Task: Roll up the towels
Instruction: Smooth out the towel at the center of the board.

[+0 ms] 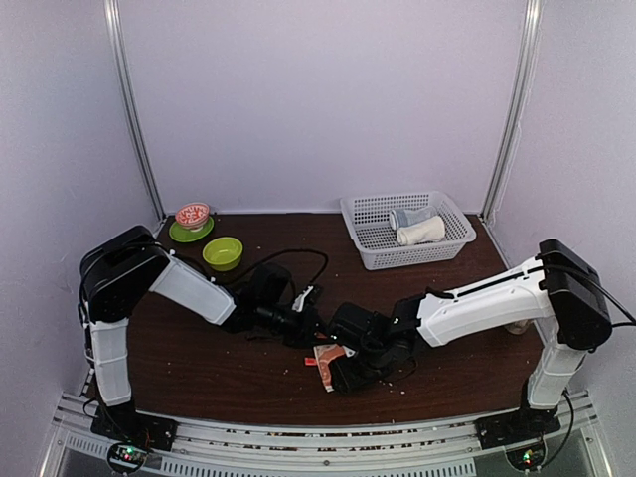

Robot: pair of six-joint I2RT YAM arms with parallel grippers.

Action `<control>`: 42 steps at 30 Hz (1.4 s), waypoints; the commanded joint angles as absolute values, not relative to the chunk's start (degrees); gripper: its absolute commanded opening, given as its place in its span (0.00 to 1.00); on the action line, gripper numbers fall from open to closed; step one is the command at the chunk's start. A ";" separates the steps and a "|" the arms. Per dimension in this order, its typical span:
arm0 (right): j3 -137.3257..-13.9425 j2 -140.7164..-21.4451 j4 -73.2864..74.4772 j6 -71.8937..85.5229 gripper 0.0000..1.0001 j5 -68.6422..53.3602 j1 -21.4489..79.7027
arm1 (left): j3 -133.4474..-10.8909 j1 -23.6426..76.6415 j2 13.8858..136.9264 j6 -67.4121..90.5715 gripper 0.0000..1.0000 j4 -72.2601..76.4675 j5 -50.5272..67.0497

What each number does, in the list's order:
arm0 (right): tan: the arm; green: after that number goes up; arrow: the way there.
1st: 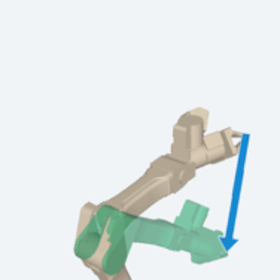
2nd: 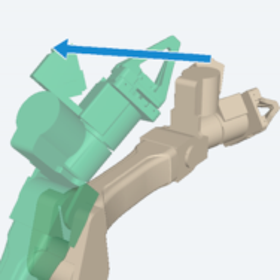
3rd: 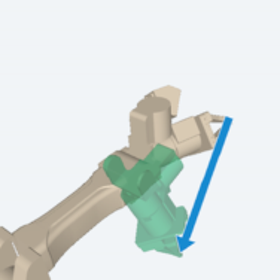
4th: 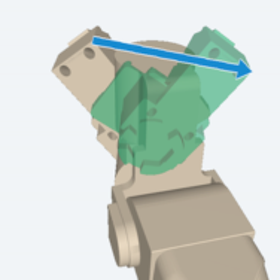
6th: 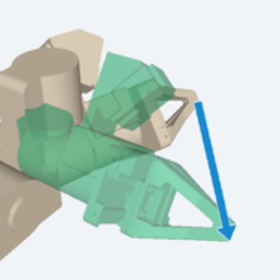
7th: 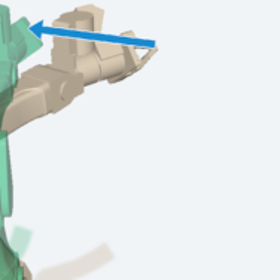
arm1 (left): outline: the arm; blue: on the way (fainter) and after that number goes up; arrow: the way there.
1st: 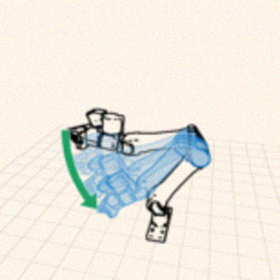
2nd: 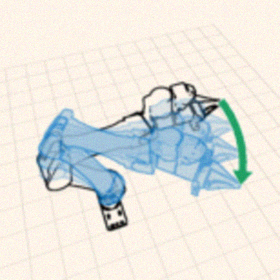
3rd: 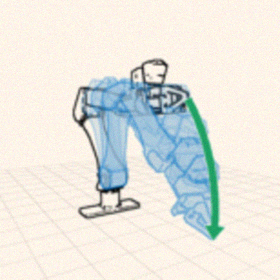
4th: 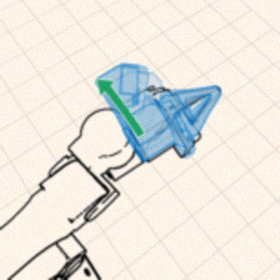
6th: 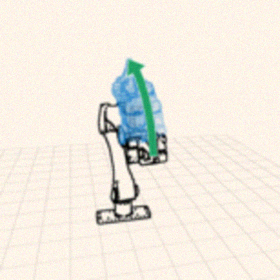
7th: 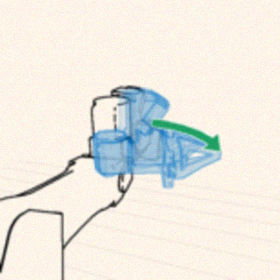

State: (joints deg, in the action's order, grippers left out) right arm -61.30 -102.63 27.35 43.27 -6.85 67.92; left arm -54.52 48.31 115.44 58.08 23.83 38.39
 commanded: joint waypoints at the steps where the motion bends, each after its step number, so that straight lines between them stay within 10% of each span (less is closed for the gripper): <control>1: -60.14 -99.08 31.56 43.15 0.64 -5.62 68.64 | -52.81 47.99 118.22 58.29 0.05 20.96 37.22; 17: -68.76 -101.95 33.85 43.85 0.47 4.57 67.04 | -51.50 48.05 117.49 57.94 0.05 20.81 35.51; 42: -63.62 -98.71 33.40 44.28 0.60 2.21 70.95 | -50.71 47.99 118.92 57.99 0.05 21.97 35.76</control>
State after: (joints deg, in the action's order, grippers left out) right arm -63.48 -102.32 29.47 44.73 2.98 70.43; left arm -52.07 48.31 116.01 58.28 29.12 38.61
